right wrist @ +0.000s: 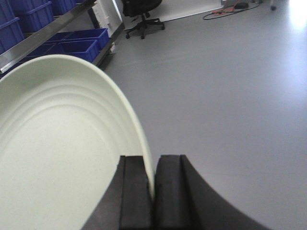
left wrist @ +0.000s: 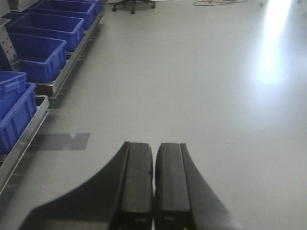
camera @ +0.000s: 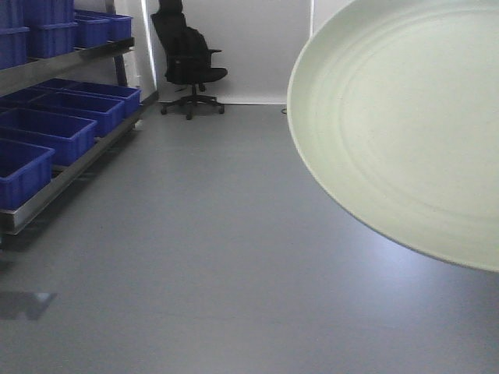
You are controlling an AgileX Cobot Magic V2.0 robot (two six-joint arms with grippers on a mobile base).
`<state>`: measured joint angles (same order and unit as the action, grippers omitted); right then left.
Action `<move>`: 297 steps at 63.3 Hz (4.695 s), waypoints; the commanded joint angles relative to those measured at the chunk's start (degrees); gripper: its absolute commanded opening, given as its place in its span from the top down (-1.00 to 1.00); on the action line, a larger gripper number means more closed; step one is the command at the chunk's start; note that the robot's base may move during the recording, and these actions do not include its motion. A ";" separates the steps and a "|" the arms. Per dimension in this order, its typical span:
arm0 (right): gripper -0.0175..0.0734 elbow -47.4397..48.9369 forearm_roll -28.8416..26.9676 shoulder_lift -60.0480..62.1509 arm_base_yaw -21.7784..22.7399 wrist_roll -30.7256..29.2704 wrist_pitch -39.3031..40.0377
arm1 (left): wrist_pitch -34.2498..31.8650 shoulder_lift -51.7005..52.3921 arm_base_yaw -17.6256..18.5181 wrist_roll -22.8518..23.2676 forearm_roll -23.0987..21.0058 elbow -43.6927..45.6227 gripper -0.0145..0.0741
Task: Place green plate on second shelf with right arm
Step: 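Drive toward the shelving rack with blue bins, plate held in right gripper, then extend the right gripper with the plate over the shelf bins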
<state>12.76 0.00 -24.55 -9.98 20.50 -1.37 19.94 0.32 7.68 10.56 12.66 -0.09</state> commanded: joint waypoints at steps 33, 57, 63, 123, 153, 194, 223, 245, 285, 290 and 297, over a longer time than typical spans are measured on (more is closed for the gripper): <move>0.50 1.88 0.00 -0.12 0.26 -0.08 6.61 | -3.50 1.28 0.17 0.28 0.05 -2.40 0.39; 0.50 1.88 0.00 -0.12 0.26 -0.08 6.61 | -3.50 1.28 0.17 0.28 0.05 -2.40 0.39; 0.50 1.88 0.00 -0.12 0.26 -0.08 6.61 | -3.50 1.28 0.17 0.28 0.05 -2.40 0.39; 0.50 1.88 0.00 -0.12 0.26 -0.08 6.61 | -3.50 1.28 0.17 0.28 0.05 -2.40 0.39; 0.50 1.88 0.00 -0.12 0.26 -0.08 6.61 | -3.50 1.28 0.17 0.28 0.05 -2.40 0.39; 0.50 1.88 0.00 -0.12 0.26 -0.08 6.61 | -3.50 1.28 0.17 0.28 0.05 -2.40 0.39; 0.50 1.88 0.00 -0.12 0.26 -0.08 6.61 | -3.50 1.28 0.17 0.28 0.05 -2.40 0.39; 0.50 1.88 0.00 -0.12 0.26 -0.08 6.61 | -3.50 1.28 0.17 0.28 0.05 -2.40 0.39; 0.50 1.88 0.00 -0.12 0.26 -0.08 6.61 | -3.50 1.28 0.17 0.28 0.05 -2.40 0.39; 0.50 1.88 0.00 -0.12 0.26 -0.08 6.61 | -3.50 1.28 0.17 0.28 0.05 -2.40 0.39; 0.50 1.88 0.00 -0.12 0.26 -0.08 6.61 | -5.30 1.28 0.06 3.31 -0.24 -2.40 0.39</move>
<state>12.76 0.00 -24.55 -9.98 20.50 -1.37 19.94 0.32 7.68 11.11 12.66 -0.09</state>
